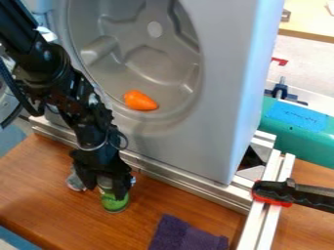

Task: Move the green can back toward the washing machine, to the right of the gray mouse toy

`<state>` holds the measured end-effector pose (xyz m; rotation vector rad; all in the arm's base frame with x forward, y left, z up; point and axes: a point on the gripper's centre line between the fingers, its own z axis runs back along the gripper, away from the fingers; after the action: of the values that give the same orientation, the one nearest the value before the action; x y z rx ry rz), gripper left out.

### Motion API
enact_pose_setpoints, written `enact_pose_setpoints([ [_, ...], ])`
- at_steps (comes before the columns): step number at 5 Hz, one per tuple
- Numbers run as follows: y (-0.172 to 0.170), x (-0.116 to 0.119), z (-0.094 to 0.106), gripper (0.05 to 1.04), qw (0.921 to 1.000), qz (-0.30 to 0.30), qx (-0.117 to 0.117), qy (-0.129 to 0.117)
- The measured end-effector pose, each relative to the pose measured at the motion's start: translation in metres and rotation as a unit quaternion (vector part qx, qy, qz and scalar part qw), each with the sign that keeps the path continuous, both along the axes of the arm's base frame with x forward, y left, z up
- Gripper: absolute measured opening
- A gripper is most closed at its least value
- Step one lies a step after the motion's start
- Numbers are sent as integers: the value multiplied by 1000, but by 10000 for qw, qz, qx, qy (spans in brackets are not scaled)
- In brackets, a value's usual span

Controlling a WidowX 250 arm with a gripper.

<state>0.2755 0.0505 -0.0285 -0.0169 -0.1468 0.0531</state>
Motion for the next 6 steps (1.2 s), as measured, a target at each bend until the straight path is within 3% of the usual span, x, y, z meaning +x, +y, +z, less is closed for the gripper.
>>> enact_pose_setpoints([
  [2, 10, 6, 5, 1001, 10000, 48, 15, -41],
  [3, 5, -5, 13, 1001, 9999, -81, -78, 66],
  [4, 1, -39, 31, 1001, 9992, -322, 76, 210],
  [5, 2, -66, 56, 1001, 9978, -504, 433, 65],
  [6, -6, -78, 69, 1001, 9960, -760, 452, 110],
])
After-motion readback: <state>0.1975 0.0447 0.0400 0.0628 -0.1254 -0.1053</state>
